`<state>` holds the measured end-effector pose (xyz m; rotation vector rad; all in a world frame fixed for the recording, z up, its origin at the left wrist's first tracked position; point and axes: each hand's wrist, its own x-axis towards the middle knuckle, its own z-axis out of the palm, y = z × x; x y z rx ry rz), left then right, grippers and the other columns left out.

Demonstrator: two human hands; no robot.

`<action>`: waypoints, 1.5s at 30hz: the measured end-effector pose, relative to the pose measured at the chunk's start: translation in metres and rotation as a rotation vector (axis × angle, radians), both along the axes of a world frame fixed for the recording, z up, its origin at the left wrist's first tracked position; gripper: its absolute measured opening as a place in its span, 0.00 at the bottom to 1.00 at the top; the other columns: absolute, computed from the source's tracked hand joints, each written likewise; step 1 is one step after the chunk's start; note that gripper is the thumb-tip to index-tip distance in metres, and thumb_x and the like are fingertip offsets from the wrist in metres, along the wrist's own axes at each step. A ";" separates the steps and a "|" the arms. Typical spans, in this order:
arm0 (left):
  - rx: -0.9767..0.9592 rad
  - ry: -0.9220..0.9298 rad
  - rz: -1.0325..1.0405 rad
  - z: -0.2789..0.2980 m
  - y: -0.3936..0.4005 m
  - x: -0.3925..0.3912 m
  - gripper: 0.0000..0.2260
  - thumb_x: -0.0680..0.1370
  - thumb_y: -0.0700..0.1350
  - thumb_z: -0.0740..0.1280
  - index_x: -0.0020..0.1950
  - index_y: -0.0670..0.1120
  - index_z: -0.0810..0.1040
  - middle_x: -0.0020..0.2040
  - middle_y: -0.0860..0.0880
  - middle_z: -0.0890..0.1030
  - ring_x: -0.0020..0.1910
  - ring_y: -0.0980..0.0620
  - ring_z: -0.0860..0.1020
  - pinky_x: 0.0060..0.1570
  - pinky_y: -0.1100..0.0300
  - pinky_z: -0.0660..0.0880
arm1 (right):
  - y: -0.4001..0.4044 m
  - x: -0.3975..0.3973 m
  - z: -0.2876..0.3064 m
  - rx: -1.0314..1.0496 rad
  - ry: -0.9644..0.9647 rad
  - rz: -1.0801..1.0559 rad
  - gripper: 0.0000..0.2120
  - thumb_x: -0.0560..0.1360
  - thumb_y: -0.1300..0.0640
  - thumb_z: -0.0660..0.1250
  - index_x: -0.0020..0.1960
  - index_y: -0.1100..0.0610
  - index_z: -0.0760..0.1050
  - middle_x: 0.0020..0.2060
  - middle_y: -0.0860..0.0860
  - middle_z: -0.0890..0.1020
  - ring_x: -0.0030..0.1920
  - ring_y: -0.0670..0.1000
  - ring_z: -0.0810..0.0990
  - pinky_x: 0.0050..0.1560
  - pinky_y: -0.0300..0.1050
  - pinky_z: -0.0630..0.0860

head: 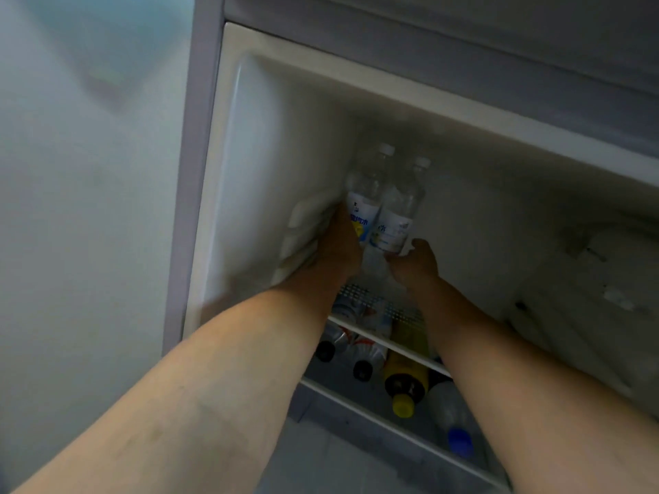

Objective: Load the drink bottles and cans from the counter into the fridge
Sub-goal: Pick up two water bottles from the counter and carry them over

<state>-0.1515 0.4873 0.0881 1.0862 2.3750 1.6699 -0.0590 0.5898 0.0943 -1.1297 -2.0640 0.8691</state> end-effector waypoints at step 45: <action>-0.585 -0.368 -0.775 -0.249 -0.332 0.511 0.05 0.79 0.39 0.68 0.52 0.49 0.79 0.46 0.45 0.82 0.45 0.44 0.81 0.45 0.48 0.80 | -0.518 0.732 -0.294 -0.748 0.240 -1.036 0.10 0.77 0.51 0.66 0.41 0.56 0.78 0.34 0.53 0.84 0.31 0.51 0.77 0.34 0.45 0.73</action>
